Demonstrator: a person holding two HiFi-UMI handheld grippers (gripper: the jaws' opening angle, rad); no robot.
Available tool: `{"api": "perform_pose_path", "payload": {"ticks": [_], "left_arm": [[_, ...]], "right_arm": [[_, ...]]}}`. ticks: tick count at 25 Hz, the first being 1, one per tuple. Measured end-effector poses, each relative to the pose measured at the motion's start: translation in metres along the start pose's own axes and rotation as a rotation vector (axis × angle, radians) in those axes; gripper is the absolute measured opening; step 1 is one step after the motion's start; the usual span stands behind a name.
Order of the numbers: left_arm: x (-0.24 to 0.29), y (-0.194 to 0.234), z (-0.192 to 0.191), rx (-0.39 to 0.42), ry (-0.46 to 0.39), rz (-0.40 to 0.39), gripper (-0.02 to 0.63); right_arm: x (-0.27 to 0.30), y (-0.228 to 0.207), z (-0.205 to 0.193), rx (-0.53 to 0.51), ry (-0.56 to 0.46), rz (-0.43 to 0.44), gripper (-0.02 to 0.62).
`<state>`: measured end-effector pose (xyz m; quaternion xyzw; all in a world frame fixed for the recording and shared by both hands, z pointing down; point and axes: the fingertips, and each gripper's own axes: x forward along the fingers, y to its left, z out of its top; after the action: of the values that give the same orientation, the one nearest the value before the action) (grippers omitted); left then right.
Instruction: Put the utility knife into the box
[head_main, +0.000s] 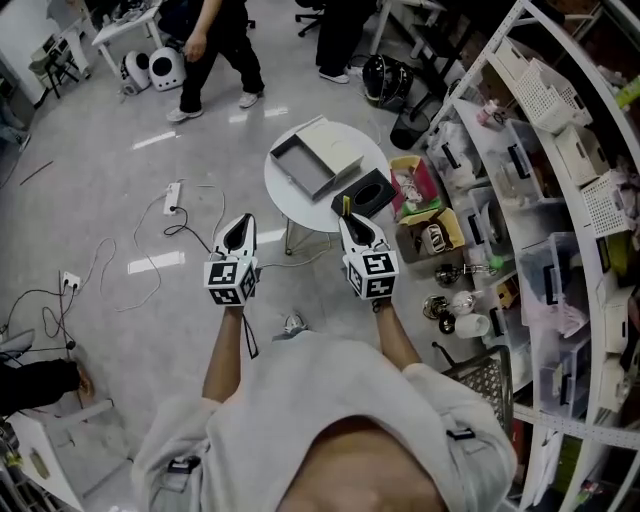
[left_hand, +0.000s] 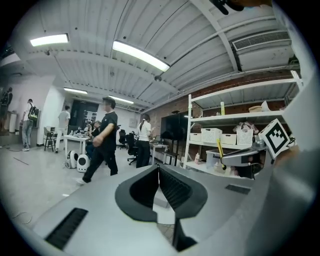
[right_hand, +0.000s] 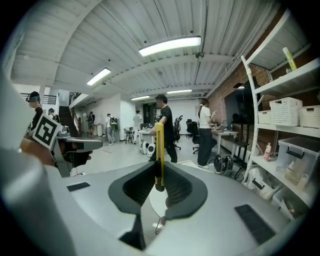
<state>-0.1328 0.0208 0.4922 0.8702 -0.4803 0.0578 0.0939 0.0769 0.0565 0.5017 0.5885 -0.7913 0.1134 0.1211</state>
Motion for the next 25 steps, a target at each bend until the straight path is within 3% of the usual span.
{"api": "perform_pose_path", "payload": {"ticks": [15, 25], "left_arm": [[0.067, 0.037, -0.003, -0.009, 0.034, -0.053, 0.02], [0.119, 0.068, 0.009, -0.007, 0.042, 0.04, 0.02]], "right_arm": [[0.06, -0.02, 0.004, 0.018, 0.028, -0.048, 0.071], [0.134, -0.051, 0.025, 0.017, 0.013, 0.043, 0.071]]}}
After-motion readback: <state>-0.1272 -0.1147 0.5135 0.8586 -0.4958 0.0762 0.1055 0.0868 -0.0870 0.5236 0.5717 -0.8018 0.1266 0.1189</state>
